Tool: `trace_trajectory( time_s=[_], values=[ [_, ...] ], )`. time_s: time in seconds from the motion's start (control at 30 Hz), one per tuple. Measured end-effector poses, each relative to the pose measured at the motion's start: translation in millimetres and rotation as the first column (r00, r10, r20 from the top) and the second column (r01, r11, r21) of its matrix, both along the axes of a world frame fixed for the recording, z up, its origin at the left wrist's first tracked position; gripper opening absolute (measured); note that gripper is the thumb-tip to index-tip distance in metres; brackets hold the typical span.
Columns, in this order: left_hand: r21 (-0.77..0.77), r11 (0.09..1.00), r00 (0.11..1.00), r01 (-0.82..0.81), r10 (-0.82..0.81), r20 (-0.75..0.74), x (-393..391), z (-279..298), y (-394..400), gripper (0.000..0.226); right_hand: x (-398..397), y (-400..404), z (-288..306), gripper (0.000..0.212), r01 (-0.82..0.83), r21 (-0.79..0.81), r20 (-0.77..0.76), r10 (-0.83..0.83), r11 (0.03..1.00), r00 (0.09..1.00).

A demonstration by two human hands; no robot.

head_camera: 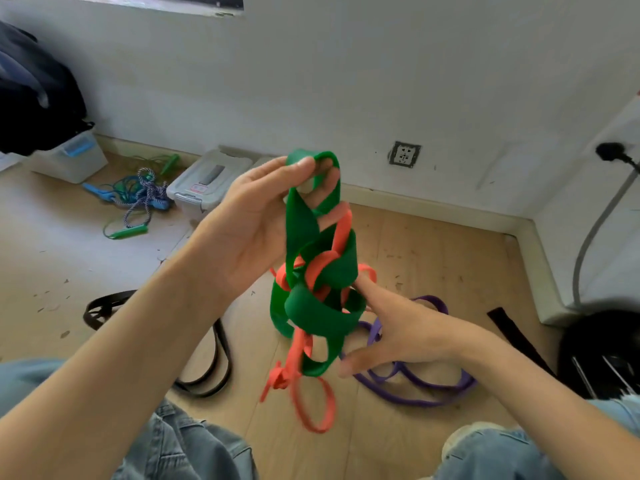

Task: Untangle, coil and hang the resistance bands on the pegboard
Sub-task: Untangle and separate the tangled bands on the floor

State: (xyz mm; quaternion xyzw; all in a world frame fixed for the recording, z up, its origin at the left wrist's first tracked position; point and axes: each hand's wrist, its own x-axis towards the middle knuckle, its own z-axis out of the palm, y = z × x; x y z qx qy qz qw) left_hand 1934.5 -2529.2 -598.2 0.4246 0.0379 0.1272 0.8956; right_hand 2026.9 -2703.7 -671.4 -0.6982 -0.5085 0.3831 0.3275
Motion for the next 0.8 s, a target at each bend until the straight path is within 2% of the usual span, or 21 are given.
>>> trace_trajectory(
  time_s=[0.07, 0.17, 0.2, 0.27, 0.3, 0.37, 0.4, 0.43, 0.47, 0.5, 0.57, 0.63, 0.67, 0.73, 0.8],
  values=[
    [-0.034, 0.999, 1.000, -0.008, 0.009, 0.020, -1.1, 3.4, 1.6, 0.016, -3.4, 2.0, -1.4, 0.081, 0.118, 0.120, 0.091, -0.130, 0.986, 0.987],
    [-0.112, 0.992, 0.998, -0.060, 0.061, 0.002, -1.5, 6.6, 13.9, 0.010, -1.0, 3.5, 7.6, 0.051, 0.337, 0.261, -0.070, -0.330, 0.905, 0.941],
    [-0.083, 0.992, 0.994, -0.100, 0.096, -0.054, -1.5, 7.4, 19.3, 0.008, 2.5, 2.9, 11.4, 0.042, 0.383, 0.285, -0.133, -0.360, 0.879, 0.923],
    [0.200, 0.965, 0.936, -0.168, 0.220, -0.274, -1.3, 1.2, 27.1, 0.010, 11.6, -0.4, 15.6, 0.033, 0.540, 0.305, -0.264, -0.476, 0.784, 0.839],
    [0.365, 0.920, 0.878, -0.142, 0.288, -0.383, -1.5, -5.9, 28.6, 0.012, 16.1, -1.8, 17.1, 0.036, 0.632, 0.293, -0.326, -0.547, 0.717, 0.771],
    [0.600, 0.798, 0.773, 0.049, 0.350, -0.529, -2.0, -22.9, 27.7, 0.023, 20.3, -3.9, 18.0, 0.044, 0.738, 0.267, -0.368, -0.642, 0.620, 0.672],
    [0.707, 0.683, 0.742, 0.184, 0.375, -0.556, -2.7, -30.4, 27.7, 0.037, 21.1, -4.6, 17.8, 0.046, 0.755, 0.261, -0.358, -0.666, 0.601, 0.654],
    [0.790, 0.535, 0.734, 0.300, 0.400, -0.549, -3.6, -35.0, 28.9, 0.056, 21.4, -5.3, 18.2, 0.043, 0.755, 0.258, -0.337, -0.676, 0.603, 0.656],
    [0.838, 0.417, 0.764, 0.352, 0.389, -0.515, -5.3, -36.3, 29.5, 0.075, 21.6, -5.8, 18.9, 0.038, 0.743, 0.254, -0.308, -0.676, 0.619, 0.669],
    [0.853, 0.372, 0.818, 0.365, 0.310, -0.485, -7.0, -34.4, 27.2, 0.089, 21.2, -6.7, 19.9, 0.032, 0.727, 0.251, -0.282, -0.670, 0.640, 0.687],
    [0.840, 0.383, 0.902, 0.384, 0.038, -0.430, -7.6, -33.4, 12.0, 0.099, 20.4, -7.9, 22.5, 0.027, 0.696, 0.241, -0.257, -0.648, 0.676, 0.717],
    [0.868, 0.315, 0.923, 0.384, -0.127, -0.363, -2.0, -43.1, -11.5, 0.090, 19.0, -9.4, 27.7, 0.027, 0.663, 0.226, -0.261, -0.612, 0.713, 0.747],
    [0.860, 0.357, 0.931, 0.365, -0.149, -0.334, 1.7, -49.6, -20.7, 0.083, 18.6, -9.9, 30.8, 0.027, 0.647, 0.229, -0.263, -0.594, 0.727, 0.760],
    [0.773, 0.540, 0.940, 0.334, -0.136, -0.312, 5.2, -56.1, -30.9, 0.070, 18.6, -11.5, 36.0, 0.028, 0.644, 0.240, -0.254, -0.593, 0.727, 0.764],
    [0.719, 0.632, 0.946, 0.289, -0.075, -0.315, 5.7, -60.5, -30.5, 0.058, 19.4, -12.5, 38.8, 0.032, 0.666, 0.252, -0.250, -0.617, 0.702, 0.746]
  ],
)
